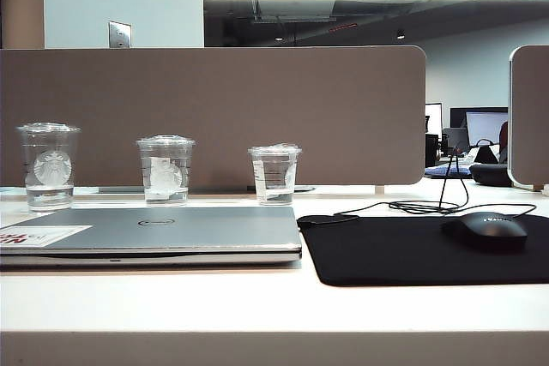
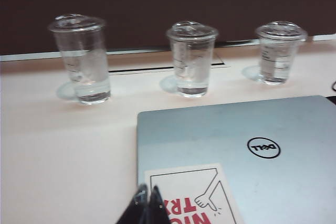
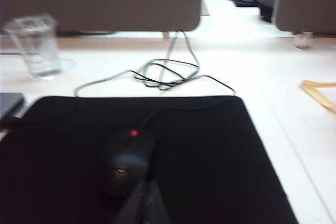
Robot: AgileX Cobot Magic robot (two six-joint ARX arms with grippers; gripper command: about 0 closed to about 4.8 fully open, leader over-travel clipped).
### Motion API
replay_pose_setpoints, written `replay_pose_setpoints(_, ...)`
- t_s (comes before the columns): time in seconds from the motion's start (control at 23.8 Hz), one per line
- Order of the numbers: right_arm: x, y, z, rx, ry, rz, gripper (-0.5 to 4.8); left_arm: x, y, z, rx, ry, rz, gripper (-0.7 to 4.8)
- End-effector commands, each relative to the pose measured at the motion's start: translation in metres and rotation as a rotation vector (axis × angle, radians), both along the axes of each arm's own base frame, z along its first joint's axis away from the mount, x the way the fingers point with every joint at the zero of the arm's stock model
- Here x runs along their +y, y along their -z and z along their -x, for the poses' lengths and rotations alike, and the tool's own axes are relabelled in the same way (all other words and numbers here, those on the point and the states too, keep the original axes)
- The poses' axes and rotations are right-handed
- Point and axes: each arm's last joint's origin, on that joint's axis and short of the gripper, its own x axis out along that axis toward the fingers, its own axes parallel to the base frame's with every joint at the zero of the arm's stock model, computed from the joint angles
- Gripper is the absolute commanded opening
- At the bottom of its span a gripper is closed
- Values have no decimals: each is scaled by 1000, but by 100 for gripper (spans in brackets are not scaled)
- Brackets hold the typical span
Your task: Pick up the coffee cup on the middle and place it on the right side of the laptop.
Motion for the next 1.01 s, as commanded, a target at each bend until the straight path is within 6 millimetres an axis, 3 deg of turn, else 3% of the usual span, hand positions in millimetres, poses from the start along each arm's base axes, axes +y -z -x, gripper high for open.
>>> replay_pose_setpoints(0.04,0,-1,0,-20,-13,-15,-1,0,-2,0,-10,-12,1,-6)
replay_pose_setpoints(0.25,0,-6,0,-68,-5,-22,-1,1,-5,0,-31,-31,54,-6)
replay_pose_setpoints(0.42,-1,-45,7,-268,-13,-213,-1,3,-43,10,-72,-62,148,-6)
replay_pose_setpoints(0.63,-3,-100,23,-390,-25,-236,-2,3,-110,12,-119,-66,94,-6)
replay_pose_setpoints(0.84,-1,-142,12,-339,-47,-194,-2,-2,-157,-14,-65,37,88,-6)
replay_pose_setpoints(0.88,1,-155,3,-318,-69,-162,-2,-3,-173,-25,-54,63,87,-5)
replay_pose_setpoints(1.01,8,-187,-26,-264,-169,-102,-2,-6,-191,-53,-27,120,87,20)
